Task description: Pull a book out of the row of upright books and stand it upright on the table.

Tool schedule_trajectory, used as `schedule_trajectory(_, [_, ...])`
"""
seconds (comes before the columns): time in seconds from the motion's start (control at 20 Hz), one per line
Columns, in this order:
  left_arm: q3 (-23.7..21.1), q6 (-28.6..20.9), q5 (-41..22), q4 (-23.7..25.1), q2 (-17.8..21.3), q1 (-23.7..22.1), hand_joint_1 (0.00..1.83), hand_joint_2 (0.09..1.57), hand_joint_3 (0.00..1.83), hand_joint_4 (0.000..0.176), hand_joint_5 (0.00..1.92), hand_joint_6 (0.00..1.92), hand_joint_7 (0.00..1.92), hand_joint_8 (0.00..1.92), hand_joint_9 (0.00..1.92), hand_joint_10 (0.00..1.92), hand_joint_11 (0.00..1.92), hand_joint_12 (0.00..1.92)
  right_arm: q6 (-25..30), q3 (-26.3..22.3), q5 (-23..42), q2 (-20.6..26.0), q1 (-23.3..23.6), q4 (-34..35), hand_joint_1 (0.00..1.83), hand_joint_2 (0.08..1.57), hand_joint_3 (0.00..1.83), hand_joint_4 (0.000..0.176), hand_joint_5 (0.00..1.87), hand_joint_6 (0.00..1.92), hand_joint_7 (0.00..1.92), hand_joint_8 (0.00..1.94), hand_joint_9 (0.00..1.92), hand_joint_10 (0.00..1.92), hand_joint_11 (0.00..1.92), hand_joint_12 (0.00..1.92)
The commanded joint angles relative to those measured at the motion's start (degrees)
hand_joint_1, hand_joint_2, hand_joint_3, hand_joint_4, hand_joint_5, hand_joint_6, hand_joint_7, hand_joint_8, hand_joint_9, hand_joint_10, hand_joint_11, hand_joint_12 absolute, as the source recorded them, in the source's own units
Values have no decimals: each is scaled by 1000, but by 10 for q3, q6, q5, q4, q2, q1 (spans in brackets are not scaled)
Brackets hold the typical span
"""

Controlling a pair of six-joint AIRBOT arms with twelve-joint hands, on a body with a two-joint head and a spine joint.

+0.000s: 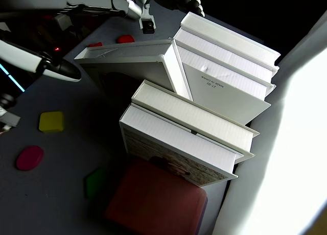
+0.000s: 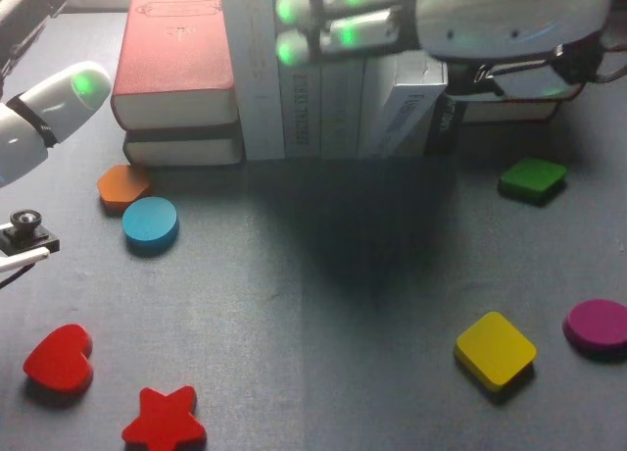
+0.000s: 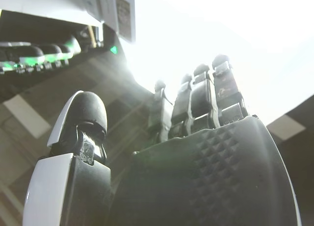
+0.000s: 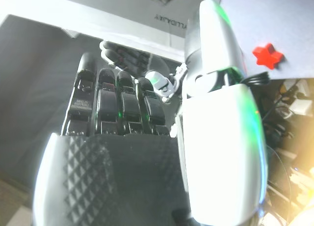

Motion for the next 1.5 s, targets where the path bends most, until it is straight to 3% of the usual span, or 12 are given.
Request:
schedule_trajectory(0.0, [0, -4, -70, -6, -1, -3, 375, 1384, 0, 41, 160, 0, 0, 0, 0, 0, 0, 115, 5, 7, -16, -9, 0, 11, 1411, 1027, 0, 0, 639, 392, 727, 250, 409, 901, 179, 1635])
schedule_trajectory(0.05, [0, -4, -70, -6, -1, -3, 388, 1381, 0, 33, 166, 1, 6, 1, 0, 0, 0, 154, 7, 13, -15, -17, -4, 9, 1375, 1126, 3, 0, 794, 1026, 905, 859, 714, 1272, 391, 1658])
schedule_trajectory(0.15, [1, -4, -70, -6, -1, -3, 375, 1380, 0, 34, 163, 1, 13, 1, 0, 0, 0, 196, 7, 16, -7, -26, -6, 7, 1386, 1099, 0, 0, 903, 1019, 1051, 898, 971, 1148, 757, 1494])
schedule_trajectory(0.25, [1, -4, -70, -6, -2, -3, 367, 1372, 0, 52, 162, 0, 6, 4, 0, 0, 0, 160, 7, 15, 3, -28, -5, 7, 1378, 1110, 5, 0, 897, 1067, 1032, 979, 889, 1222, 634, 1610])
schedule_trajectory(0.35, [2, -4, -70, -7, -3, -3, 356, 1374, 0, 40, 165, 1, 12, 3, 0, 0, 0, 173, 7, 12, 17, -26, -2, 11, 1361, 1153, 9, 0, 869, 1175, 918, 1162, 773, 1339, 494, 1719])
schedule_trajectory(0.45, [2, -4, -71, -7, -3, -3, 343, 1378, 1, 39, 158, 0, 1, 0, 0, 0, 0, 166, 7, 0, 44, -20, 5, 11, 1329, 1227, 20, 0, 807, 1281, 712, 1457, 627, 1552, 636, 1804])
schedule_trajectory(0.65, [2, -4, -72, -8, -4, -3, 341, 1382, 0, 39, 165, 1, 4, 0, 0, 0, 0, 258, 3, -23, 76, 2, 14, 15, 1166, 1224, 10, 0, 852, 1199, 700, 1499, 589, 1555, 735, 1796])
schedule_trajectory(0.85, [2, -4, -73, -9, -4, -2, 335, 1370, 0, 41, 159, 0, 0, 0, 0, 0, 0, 110, 3, -42, 117, 28, 28, 34, 1136, 1279, 18, 0, 758, 1302, 611, 1665, 511, 1651, 406, 1913])
schedule_trajectory(1.1, [2, -4, -74, -11, -4, -1, 359, 1385, 1, 23, 175, 2, 14, 1, 0, 0, 0, 304, 3, -57, 161, 54, 44, 56, 1164, 1271, 0, 0, 708, 1268, 739, 1621, 709, 1621, 562, 1805])
schedule_trajectory(1.3, [2, -4, -75, -12, -4, -1, 338, 1398, 2, 54, 181, 0, 24, 1, 0, 0, 0, 383, 6, -68, 204, 67, 53, 69, 1165, 1271, 0, 0, 708, 1268, 740, 1621, 709, 1621, 562, 1805])
schedule_trajectory(1.4, [2, -4, -76, -13, -4, 0, 314, 1394, 0, 48, 177, 2, 14, 1, 0, 0, 0, 336, 18, -71, 231, 72, 56, 75, 1165, 1271, 0, 0, 708, 1268, 740, 1621, 709, 1621, 562, 1804])
schedule_trajectory(1.45, [2, -4, -76, -14, -4, 0, 277, 1390, 0, 71, 161, 1, 2, 0, 0, 0, 0, 256, 26, -71, 240, 73, 58, 75, 1164, 1271, 0, 0, 708, 1268, 740, 1621, 710, 1620, 562, 1804])
